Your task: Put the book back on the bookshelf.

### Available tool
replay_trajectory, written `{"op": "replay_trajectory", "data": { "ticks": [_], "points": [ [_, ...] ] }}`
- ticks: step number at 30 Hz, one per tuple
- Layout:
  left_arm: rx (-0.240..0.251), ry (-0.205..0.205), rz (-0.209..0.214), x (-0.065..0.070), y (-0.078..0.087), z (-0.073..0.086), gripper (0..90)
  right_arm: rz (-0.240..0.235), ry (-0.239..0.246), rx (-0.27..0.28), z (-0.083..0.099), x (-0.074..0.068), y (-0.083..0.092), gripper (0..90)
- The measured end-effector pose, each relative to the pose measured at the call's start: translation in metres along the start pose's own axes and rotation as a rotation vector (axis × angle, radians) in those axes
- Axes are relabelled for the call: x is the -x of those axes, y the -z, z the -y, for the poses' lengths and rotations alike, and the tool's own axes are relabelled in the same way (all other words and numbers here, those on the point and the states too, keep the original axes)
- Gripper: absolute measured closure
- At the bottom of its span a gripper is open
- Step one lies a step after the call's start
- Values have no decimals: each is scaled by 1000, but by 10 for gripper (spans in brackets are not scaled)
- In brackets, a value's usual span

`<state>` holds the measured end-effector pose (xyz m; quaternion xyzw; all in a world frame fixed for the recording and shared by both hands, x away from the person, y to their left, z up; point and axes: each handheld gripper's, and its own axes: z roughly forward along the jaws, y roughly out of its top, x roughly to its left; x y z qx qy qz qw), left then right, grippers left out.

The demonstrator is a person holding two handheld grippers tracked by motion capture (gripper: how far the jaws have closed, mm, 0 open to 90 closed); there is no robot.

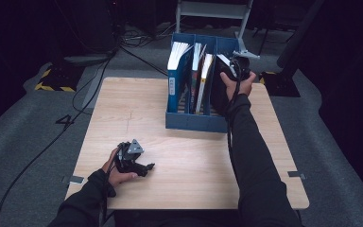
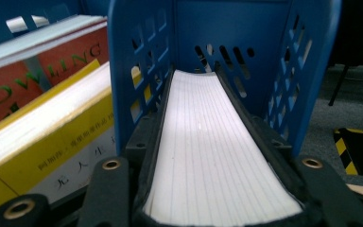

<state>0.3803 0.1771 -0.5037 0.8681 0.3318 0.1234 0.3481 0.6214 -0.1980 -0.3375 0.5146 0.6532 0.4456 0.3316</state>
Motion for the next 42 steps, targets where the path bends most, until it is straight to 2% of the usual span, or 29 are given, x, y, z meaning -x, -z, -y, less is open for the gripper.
{"op": "replay_trajectory", "data": {
  "ticks": [7, 11, 20, 28, 32, 39, 42],
  "points": [
    [0, -1, 0, 0, 0, 0, 145, -4, 3, 2, 4, 0, 3, 526],
    [0, -1, 1, 0, 0, 0, 145, -11, 15, -18, 5, 0, 7, 521],
    [1, -1, 0, 0, 0, 0, 146, -14, 97, -66, 11, -5, 21, 511],
    [0, -5, -1, 0, 0, 0, 146, -15, 139, -100, 21, -9, 34, 502],
    [1, -4, -1, 0, 0, 0, 146, -30, 139, -109, 26, -9, 39, 496],
    [0, -6, -3, 0, 0, 1, 147, -57, 108, -129, 25, -6, 42, 485],
    [3, -2, 1, 1, 1, 1, 146, -63, 119, -153, 22, -6, 42, 475]
  ]
}}
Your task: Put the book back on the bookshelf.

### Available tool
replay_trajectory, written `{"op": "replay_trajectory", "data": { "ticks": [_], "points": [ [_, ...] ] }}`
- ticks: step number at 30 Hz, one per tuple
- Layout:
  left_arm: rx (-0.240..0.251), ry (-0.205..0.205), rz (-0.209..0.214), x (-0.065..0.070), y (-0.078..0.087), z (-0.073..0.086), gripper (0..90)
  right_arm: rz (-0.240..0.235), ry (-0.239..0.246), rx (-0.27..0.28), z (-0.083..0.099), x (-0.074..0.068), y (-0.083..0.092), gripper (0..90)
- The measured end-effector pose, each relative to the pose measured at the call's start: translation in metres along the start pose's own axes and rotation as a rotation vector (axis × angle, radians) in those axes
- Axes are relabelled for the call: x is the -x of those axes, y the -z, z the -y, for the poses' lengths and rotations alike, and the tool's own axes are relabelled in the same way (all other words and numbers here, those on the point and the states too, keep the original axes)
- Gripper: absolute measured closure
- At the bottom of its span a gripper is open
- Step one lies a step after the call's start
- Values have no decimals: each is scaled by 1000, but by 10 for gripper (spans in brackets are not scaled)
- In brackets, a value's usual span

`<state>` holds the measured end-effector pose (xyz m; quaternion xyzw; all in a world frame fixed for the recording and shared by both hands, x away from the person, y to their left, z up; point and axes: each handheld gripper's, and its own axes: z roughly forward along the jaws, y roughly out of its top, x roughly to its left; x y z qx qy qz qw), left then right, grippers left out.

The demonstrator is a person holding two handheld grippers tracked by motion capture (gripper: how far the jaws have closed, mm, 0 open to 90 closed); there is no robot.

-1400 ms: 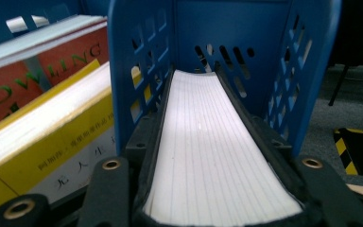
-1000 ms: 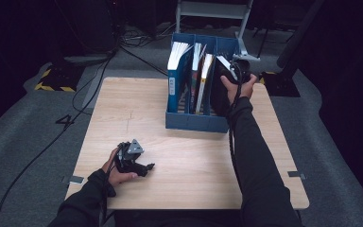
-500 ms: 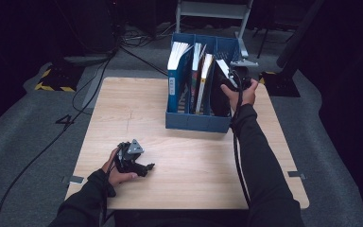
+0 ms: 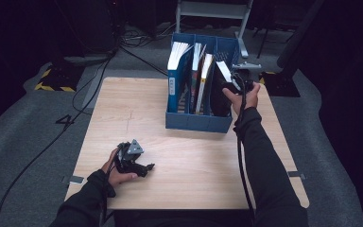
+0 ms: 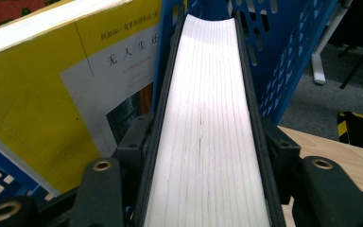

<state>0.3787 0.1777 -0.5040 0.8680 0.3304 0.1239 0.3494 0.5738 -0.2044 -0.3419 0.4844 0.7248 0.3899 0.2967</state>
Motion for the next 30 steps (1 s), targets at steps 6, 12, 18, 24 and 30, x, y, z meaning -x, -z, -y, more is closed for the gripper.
{"op": "replay_trajectory", "data": {
  "ticks": [6, 12, 18, 24, 30],
  "points": [
    [0, 5, -1, 1, 1, 1, 147, -24, 31, -40, -2, 2, 3, 449],
    [-2, 2, -3, 1, 2, 2, 147, -39, 76, -74, -3, 3, 8, 422],
    [-2, 2, -4, 1, 2, 2, 147, -59, 122, -94, -2, 5, 15, 405],
    [-2, 2, -3, 1, 2, 2, 147, -73, 154, -95, 1, 9, 23, 389],
    [-2, 2, -3, 1, 2, 2, 147, -87, 171, -93, 4, 11, 30, 375]
  ]
}}
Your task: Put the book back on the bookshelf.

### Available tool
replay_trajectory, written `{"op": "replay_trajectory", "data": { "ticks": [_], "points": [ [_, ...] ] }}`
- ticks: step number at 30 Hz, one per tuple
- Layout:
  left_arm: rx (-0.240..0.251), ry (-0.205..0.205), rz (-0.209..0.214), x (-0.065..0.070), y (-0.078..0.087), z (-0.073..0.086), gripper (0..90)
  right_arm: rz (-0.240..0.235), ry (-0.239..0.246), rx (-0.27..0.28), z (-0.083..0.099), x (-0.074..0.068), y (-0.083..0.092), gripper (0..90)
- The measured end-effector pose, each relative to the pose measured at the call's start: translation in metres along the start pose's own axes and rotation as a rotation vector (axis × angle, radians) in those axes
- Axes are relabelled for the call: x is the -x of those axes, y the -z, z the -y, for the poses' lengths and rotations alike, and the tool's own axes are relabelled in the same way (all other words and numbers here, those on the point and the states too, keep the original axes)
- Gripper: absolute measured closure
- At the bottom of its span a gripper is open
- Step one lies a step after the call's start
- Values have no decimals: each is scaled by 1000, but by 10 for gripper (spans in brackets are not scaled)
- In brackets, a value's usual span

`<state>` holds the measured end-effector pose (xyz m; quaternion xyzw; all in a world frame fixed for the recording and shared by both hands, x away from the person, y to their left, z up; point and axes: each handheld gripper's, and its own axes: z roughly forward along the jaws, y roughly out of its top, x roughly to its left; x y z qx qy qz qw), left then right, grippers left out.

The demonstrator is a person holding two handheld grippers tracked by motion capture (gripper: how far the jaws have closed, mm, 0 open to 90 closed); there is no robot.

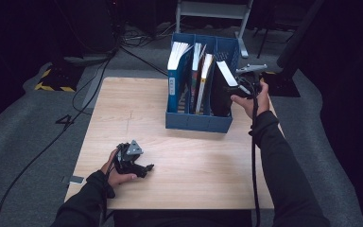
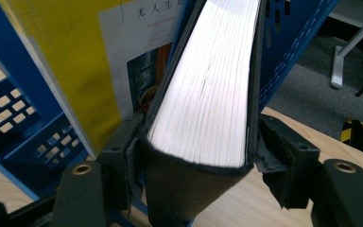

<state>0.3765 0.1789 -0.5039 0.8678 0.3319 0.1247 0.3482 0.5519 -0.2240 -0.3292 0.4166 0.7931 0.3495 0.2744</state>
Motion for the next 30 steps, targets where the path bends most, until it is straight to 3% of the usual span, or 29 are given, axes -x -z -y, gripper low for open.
{"op": "replay_trajectory", "data": {
  "ticks": [18, 30],
  "points": [
    [0, 0, 0, 0, 0, 0, 146, -25, 81, 1, 15, -2, 21, 344],
    [0, 0, 0, 0, 0, 0, 146, -33, 171, -12, 36, -11, 38, 335]
  ]
}}
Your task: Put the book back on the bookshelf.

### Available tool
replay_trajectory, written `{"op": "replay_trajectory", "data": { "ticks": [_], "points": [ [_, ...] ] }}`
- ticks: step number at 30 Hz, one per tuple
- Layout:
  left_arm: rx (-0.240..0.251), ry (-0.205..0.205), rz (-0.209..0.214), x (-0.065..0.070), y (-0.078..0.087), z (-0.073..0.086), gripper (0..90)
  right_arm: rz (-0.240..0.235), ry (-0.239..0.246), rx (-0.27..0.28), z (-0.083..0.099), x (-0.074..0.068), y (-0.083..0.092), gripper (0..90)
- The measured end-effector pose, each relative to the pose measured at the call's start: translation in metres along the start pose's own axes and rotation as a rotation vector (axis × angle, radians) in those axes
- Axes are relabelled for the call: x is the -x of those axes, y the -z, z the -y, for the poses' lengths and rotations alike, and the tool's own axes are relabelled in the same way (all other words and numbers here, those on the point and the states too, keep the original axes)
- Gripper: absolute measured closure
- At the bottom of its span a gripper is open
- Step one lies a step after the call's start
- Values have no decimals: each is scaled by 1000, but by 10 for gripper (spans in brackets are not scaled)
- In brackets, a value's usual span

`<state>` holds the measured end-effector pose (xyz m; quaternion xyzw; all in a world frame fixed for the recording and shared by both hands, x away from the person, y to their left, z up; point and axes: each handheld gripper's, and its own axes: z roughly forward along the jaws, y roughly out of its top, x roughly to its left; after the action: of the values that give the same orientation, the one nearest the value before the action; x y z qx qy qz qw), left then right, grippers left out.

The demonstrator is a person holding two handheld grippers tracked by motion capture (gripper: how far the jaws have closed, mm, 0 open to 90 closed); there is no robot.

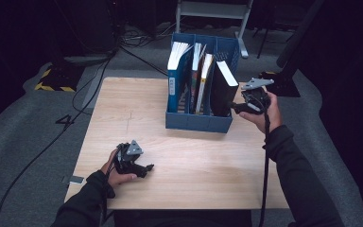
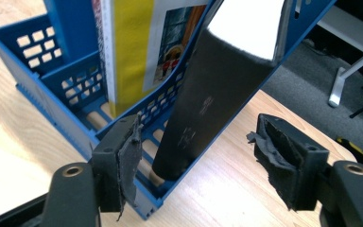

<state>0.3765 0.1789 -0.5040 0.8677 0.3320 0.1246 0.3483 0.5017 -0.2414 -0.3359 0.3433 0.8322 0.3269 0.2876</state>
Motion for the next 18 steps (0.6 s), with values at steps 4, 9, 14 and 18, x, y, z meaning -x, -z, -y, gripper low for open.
{"op": "replay_trajectory", "data": {
  "ticks": [4, 9, 14, 18],
  "points": [
    [0, 0, 0, 0, 0, 0, 147, -4, 24, 5, 7, -5, 6, 334],
    [0, 0, 0, 0, 0, 0, 147, -1, 52, 4, 17, -11, 12, 334],
    [0, 0, 0, 0, 0, 0, 147, -5, 78, -2, 29, -16, 17, 335],
    [0, 0, 0, 0, 0, 0, 147, -4, 94, -7, 40, -19, 20, 334]
  ]
}}
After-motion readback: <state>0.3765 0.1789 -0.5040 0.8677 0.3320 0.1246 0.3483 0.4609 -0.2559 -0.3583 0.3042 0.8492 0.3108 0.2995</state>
